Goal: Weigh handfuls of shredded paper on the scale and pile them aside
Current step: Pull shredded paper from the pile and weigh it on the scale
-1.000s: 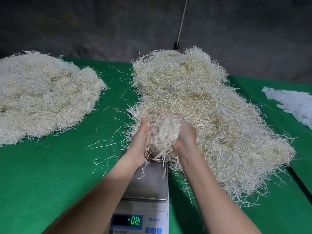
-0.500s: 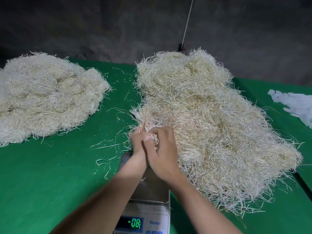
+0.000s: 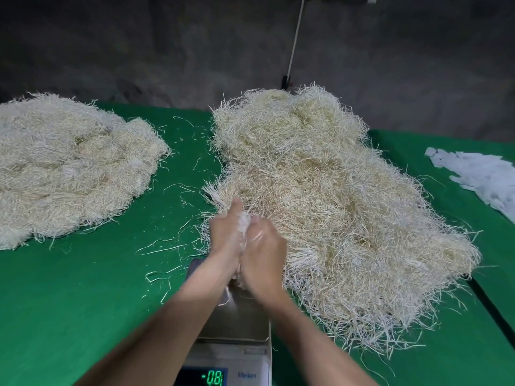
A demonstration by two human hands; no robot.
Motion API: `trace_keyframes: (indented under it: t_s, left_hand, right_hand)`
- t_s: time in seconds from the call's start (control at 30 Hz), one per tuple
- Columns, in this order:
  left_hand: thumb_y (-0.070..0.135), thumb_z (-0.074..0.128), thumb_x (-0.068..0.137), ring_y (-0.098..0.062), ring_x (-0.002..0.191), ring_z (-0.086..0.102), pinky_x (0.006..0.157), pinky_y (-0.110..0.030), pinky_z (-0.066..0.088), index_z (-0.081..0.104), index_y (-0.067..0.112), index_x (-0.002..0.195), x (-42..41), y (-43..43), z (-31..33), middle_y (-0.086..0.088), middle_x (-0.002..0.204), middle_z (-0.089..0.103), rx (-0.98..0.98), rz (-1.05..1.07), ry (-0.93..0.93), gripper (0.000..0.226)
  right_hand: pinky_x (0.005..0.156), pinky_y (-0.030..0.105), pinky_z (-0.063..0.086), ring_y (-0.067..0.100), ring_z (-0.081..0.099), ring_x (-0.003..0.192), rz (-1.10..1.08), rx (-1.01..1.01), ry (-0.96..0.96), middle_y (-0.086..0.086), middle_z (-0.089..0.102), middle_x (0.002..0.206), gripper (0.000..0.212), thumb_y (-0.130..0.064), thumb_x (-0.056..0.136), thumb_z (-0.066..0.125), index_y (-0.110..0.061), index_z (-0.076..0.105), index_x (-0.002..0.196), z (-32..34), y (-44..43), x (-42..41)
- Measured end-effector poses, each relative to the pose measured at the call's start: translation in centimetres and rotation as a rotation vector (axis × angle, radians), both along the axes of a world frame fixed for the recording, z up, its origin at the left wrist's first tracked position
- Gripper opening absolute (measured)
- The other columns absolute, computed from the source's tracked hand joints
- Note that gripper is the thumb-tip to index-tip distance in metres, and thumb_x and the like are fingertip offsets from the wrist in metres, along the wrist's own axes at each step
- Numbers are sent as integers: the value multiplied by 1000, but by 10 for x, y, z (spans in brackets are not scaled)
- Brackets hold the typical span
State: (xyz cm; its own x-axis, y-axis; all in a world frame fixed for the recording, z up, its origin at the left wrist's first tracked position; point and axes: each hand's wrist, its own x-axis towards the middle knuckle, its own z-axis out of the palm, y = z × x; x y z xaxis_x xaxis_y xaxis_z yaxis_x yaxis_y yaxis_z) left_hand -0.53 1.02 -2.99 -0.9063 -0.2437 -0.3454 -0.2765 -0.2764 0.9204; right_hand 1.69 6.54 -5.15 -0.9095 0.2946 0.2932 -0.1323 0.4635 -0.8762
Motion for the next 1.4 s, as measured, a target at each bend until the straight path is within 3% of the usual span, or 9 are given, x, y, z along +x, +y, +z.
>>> trace_keyframes:
  t_s: [0.23, 0.37, 0.5, 0.6, 0.73, 0.93, 1.03, 1.17, 1.4]
  left_hand:
    - [44, 43, 97, -36, 119, 52, 99, -50, 43, 40, 0, 135, 0, 0, -19, -24, 136, 47, -124, -60, -86, 58]
    - [23, 53, 96, 6, 75, 43, 59, -11, 32, 46, 14, 116, -19, -33, -13, 6, 98, 53, -393, 90, 158, 23]
    - [36, 54, 94, 2, 81, 50, 64, -8, 34, 58, 14, 101, -17, -29, -22, 9, 98, 56, -475, 11, 268, 22]
    - [70, 38, 84, 9, 82, 59, 78, -16, 51, 59, 18, 114, 0, 2, -10, 10, 107, 57, -121, -240, 231, 63]
    - [72, 22, 82, -20, 98, 68, 64, -29, 57, 61, 17, 110, 0, -6, 16, -13, 108, 69, 161, -387, 51, 73]
    - [68, 41, 78, -8, 135, 30, 114, -45, 20, 37, 32, 142, 23, -8, -1, 8, 150, 36, -84, -268, 223, 74]
    - [60, 47, 83, -23, 114, 60, 98, -44, 45, 54, 17, 129, 22, 4, 2, -8, 124, 63, 309, -376, 82, 63]
    - [30, 53, 96, -19, 66, 56, 62, -23, 45, 56, 6, 85, -10, 3, 4, -8, 77, 56, 22, 49, 37, 27]
    - [49, 40, 97, -15, 50, 53, 50, -26, 40, 58, 5, 85, 3, 17, 1, -12, 69, 51, -90, -67, -24, 50]
  right_hand:
    - [48, 17, 31, 4, 37, 54, 101, -45, -145, -5, 43, 65, 29, -16, 102, 34, -21, 42, 75, -4, 21, -8]
    - [88, 19, 47, -4, 57, 91, 517, -380, -371, -11, 50, 110, 44, -17, 85, 59, -33, 40, 120, -16, 39, 18]
    - [106, 28, 32, -8, 28, 131, 665, -355, -326, -29, 14, 148, 94, -51, 62, 70, -63, 13, 135, -5, 47, 23]
    - [110, 39, 15, 3, 9, 143, 402, -148, -145, -27, 5, 154, 78, -79, 73, 49, -64, 8, 137, 16, 22, 7]
    - [90, 38, 52, 33, 63, 104, 186, -437, -191, -10, 69, 111, 23, -46, 89, 58, -35, 64, 108, 30, 34, -18]
    - [108, 56, 34, 33, 42, 130, -109, -1038, -355, 15, 43, 141, 68, -46, 91, 54, -9, 31, 143, 22, 54, -45]
    - [93, 39, 43, 22, 53, 110, -72, -594, -186, 6, 56, 119, 41, -43, 97, 43, -10, 51, 121, 11, 47, -33]
    - [69, 15, 34, -1, 44, 76, 97, 131, 148, -17, 47, 79, 22, -44, 97, 34, -36, 43, 79, -11, 18, 5]
    - [40, 15, 27, 1, 35, 40, 17, -120, 32, -9, 45, 52, 29, -30, 98, 42, -23, 58, 75, 2, 28, -4]
